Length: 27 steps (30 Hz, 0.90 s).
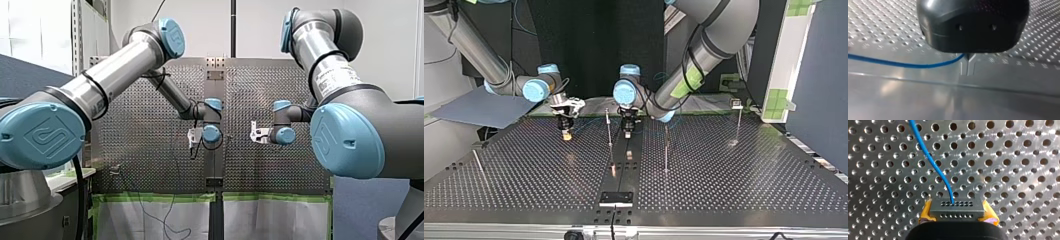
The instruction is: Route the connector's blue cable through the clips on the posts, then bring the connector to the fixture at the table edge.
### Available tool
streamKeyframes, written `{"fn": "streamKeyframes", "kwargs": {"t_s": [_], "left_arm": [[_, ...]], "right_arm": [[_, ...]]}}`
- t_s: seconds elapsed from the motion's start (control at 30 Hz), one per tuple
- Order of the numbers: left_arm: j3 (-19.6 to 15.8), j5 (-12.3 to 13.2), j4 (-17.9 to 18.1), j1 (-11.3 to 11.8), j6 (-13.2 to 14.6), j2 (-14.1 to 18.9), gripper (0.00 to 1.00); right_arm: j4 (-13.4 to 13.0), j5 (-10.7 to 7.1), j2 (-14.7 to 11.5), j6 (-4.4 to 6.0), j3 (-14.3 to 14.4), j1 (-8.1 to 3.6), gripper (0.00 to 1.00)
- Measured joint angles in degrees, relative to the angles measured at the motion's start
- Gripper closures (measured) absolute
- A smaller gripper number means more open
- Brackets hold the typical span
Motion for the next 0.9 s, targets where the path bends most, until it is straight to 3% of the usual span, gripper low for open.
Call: {"fn": "streamKeyframes", "kwargs": {"t_s": [0.3, 0.7, 0.77, 0.8, 0.83, 0.87, 0.9], "left_arm": [[3.53, -0.65, -1.99, 0.40, -0.26, -2.19, 1.00], [3.96, -0.92, -2.22, 0.45, -0.28, -2.23, 1.00], [3.96, -0.84, -2.24, 0.31, -0.18, -2.23, 0.76], [3.97, -0.79, -2.24, 0.22, -0.09, -2.24, 0.76], [3.95, -0.74, -2.27, 0.08, 0.08, -2.23, 0.59], [3.89, -0.76, -2.33, -0.03, 0.27, -2.22, 0.52], [3.81, -0.79, -2.42, -0.13, 0.50, -2.21, 0.52]], "right_arm": [[0.38, -0.02, 0.15, 0.12, -1.27, -0.03, 1.00], [0.67, -0.02, 0.24, 0.12, -1.45, 0.16, 1.00], [0.78, -0.02, 0.24, 0.12, -1.44, 0.18, 1.00], [0.84, -0.02, 0.24, 0.12, -1.45, 0.18, 1.00], [0.90, -0.02, 0.25, 0.12, -1.45, 0.19, 1.00], [0.96, -0.02, 0.27, 0.11, -1.45, 0.19, 1.00], [1.00, -0.02, 0.27, 0.09, -1.45, 0.19, 1.00]]}}
